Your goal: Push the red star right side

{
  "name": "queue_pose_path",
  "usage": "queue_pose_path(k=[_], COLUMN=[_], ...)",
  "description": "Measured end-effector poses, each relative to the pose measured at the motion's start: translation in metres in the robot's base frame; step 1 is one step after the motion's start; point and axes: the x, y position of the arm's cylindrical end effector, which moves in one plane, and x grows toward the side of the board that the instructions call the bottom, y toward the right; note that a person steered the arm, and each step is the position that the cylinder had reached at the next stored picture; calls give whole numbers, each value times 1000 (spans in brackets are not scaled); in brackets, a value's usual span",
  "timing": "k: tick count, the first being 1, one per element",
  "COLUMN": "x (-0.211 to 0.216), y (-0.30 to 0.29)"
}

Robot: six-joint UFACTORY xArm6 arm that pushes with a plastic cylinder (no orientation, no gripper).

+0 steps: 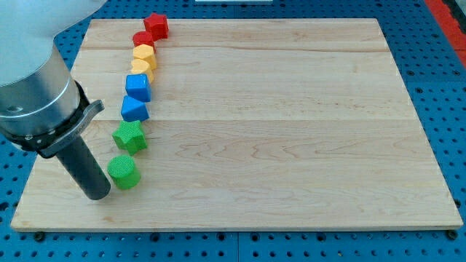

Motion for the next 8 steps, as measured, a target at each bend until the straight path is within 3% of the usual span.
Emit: queue_pose_path(k=[1,2,3,5,6,7,8], x=[-2,-69,-168,-283,-348,-379,-359], y=[-56,-102,-104,-102,-56,10,113])
